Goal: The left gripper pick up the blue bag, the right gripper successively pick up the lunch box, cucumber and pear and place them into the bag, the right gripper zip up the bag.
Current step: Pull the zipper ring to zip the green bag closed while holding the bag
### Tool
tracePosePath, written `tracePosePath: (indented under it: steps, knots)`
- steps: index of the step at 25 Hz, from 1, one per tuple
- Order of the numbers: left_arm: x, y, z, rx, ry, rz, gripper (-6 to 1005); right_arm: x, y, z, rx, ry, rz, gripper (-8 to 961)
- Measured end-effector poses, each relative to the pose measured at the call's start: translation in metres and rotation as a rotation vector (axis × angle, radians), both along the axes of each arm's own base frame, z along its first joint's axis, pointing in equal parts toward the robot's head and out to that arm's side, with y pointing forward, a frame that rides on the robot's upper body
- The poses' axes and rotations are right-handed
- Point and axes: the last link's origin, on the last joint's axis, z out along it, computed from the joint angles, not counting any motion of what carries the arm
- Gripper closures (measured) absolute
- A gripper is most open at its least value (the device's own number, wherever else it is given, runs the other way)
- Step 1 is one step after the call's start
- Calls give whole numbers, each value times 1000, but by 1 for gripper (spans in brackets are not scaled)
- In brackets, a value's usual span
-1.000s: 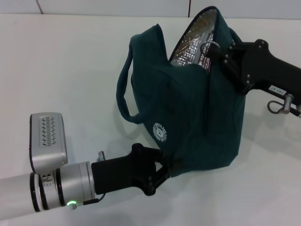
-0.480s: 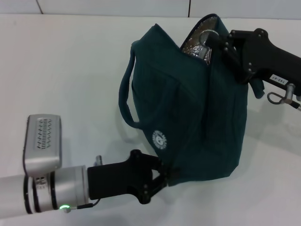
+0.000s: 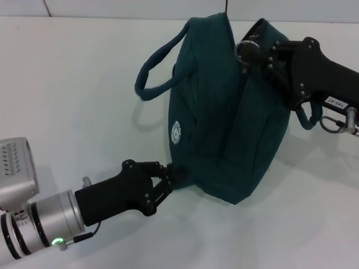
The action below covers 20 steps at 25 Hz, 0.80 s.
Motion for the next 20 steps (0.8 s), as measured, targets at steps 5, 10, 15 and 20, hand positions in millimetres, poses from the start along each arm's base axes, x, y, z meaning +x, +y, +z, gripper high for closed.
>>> tracePosePath:
  steps: [5, 10, 15, 20]
  knots:
    - [-2, -2, 4, 35, -36, 34, 858, -2, 3, -2, 3, -14, -1, 876]
    - [-2, -8, 21, 96, -147, 67, 746, -5, 8, -5, 9, -33, -7, 875]
    - [2, -9, 43, 112, -217, 35, 535, -9, 14, -6, 16, -49, -5, 873]
    - [13, 4, 51, 87, -228, -10, 330, -14, 18, -7, 21, -55, -1, 871]
